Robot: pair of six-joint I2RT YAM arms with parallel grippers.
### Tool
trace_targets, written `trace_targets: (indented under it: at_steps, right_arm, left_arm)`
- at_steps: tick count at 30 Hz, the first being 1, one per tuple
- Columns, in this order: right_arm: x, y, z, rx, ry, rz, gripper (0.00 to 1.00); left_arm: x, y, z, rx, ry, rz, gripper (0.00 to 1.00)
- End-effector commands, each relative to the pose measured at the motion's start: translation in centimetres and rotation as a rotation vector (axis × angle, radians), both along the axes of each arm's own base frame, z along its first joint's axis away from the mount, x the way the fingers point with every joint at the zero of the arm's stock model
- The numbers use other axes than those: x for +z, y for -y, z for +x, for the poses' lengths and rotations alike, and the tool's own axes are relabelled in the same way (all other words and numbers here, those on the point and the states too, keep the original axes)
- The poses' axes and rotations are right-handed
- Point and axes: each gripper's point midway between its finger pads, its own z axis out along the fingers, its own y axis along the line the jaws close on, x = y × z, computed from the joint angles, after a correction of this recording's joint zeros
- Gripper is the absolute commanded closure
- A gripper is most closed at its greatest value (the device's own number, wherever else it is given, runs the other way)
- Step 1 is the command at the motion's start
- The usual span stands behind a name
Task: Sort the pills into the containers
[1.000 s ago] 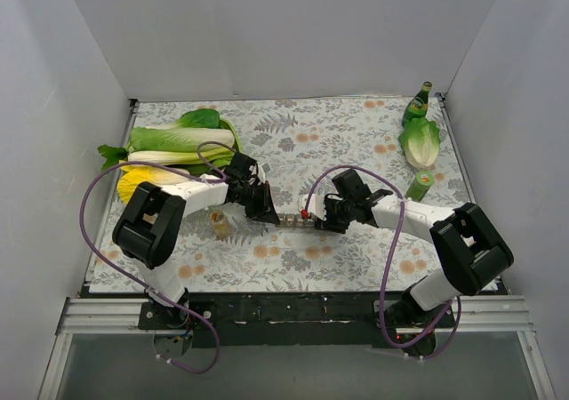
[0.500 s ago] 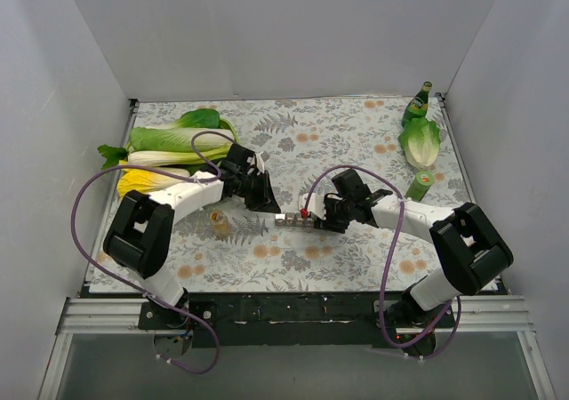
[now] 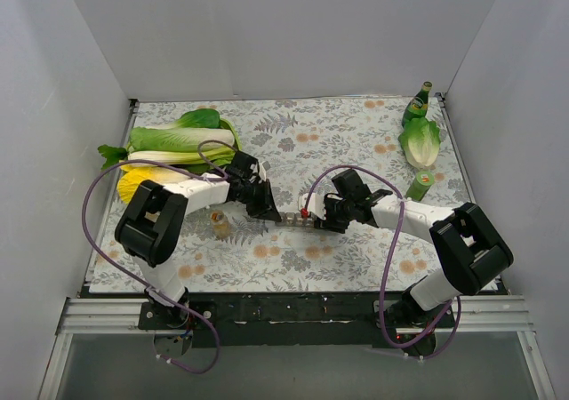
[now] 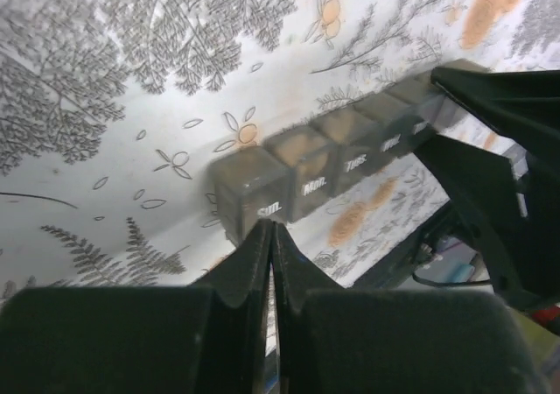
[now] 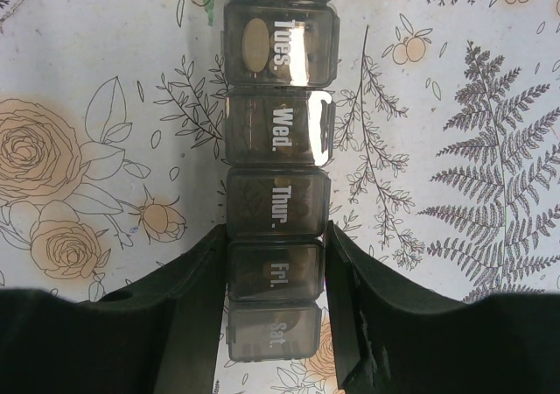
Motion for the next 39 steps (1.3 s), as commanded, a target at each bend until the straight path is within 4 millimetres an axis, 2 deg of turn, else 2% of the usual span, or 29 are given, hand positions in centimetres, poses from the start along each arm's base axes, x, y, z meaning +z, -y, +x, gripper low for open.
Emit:
trace_targets:
  at_steps: [1, 4, 7, 10, 12, 15, 18, 19, 20, 21, 23, 32, 39]
  right_arm:
    - [-1.8, 1.2, -1.1, -0.018, -0.051, -0.065, 0.75]
    - [-1.9, 1.3, -1.1, -0.019, -0.050, -0.069, 0.75]
    - [-1.9, 1.3, -1.1, -0.020, -0.051, -0.067, 0.75]
    - [-1.7, 1.1, -1.1, -0.021, -0.052, -0.060, 0.73]
    - [-1.6, 1.0, -1.1, -0.018, -0.055, -0.058, 0.70]
    - [-1.3, 0.8, -1.0, -0.016, -0.060, -0.050, 0.66]
    - [-1.4, 0.7, -1.1, -0.021, -0.076, -0.048, 0.56]
    - [-1.4, 0.6, -1.2, -0.020, -0.082, -0.046, 0.49]
    - [-1.2, 0.5, -1.2, -0.023, -0.087, -0.039, 0.46]
    - [-1.2, 0.4, -1.3, -0.024, -0.092, -0.035, 0.40]
    - [-1.0, 0.3, -1.4, -0.029, -0.102, -0.026, 0.37]
    - [-0.7, -0.1, -1.5, -0.041, -0.133, -0.009, 0.36]
    - [0.6, -0.5, -1.4, -0.048, -0.133, 0.026, 0.24]
  left_arm:
    - [-5.1, -2.4, -2.3, -0.002, -0.105, 0.126, 1.00]
    - [-6.1, -2.9, -2.7, -0.002, -0.122, 0.155, 1.00]
    - [-4.8, -2.3, -1.8, -0.005, -0.084, 0.128, 1.00]
    - [-1.3, -1.0, -0.2, 0.002, -0.010, 0.060, 1.00]
    - [0.7, -0.5, 0.3, 0.005, 0.016, 0.026, 1.00]
    - [4.7, 0.2, 1.3, 0.009, 0.093, -0.032, 0.99]
    - [7.9, 0.2, 1.7, 0.018, 0.168, -0.063, 0.94]
    - [8.4, 0.1, 1.8, 0.025, 0.184, -0.062, 0.90]
    - [10.0, 0.0, 1.8, 0.032, 0.228, -0.077, 0.85]
    - [10.6, -0.2, 1.9, 0.041, 0.248, -0.079, 0.81]
    - [11.9, -0.7, 2.1, 0.064, 0.289, -0.081, 0.74]
    - [11.2, -2.3, 1.7, 0.077, 0.270, -0.055, 0.73]
    - [10.4, -2.3, 1.6, 0.082, 0.266, -0.071, 0.69]
